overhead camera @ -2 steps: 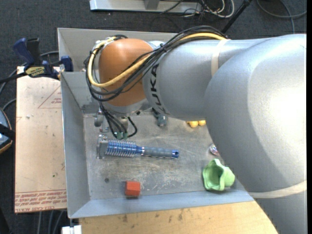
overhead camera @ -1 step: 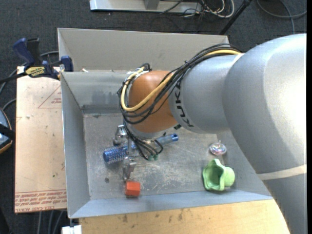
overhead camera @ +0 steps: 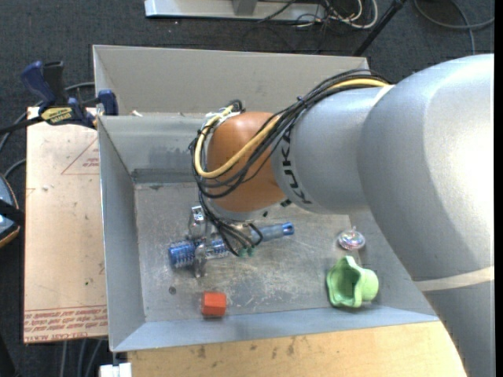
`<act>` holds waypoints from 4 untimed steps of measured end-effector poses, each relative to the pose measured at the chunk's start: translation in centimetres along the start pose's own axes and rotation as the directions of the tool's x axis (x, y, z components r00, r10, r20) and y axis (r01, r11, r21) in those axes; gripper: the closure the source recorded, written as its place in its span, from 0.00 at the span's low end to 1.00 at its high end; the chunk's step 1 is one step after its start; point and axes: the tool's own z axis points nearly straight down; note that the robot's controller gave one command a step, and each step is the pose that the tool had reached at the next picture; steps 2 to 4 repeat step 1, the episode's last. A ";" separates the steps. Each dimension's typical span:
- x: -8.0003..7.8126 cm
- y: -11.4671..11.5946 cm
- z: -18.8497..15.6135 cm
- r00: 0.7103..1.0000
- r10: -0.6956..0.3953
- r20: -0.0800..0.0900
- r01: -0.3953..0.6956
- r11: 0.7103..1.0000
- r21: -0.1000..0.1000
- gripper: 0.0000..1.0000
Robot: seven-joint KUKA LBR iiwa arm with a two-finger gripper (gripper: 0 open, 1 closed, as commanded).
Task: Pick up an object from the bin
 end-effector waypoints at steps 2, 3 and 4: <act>-0.4 -1.2 -14.7 0.999 -0.036 -0.004 0.036 0.999 0.004 1.00; -0.4 -1.2 -14.7 0.999 -0.036 -0.004 0.036 0.999 0.004 1.00; -0.4 -1.2 -14.7 0.999 -0.036 -0.004 0.036 0.999 0.004 1.00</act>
Offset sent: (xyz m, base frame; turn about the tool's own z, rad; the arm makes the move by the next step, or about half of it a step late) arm 0.0026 -0.0129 0.1430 -0.0373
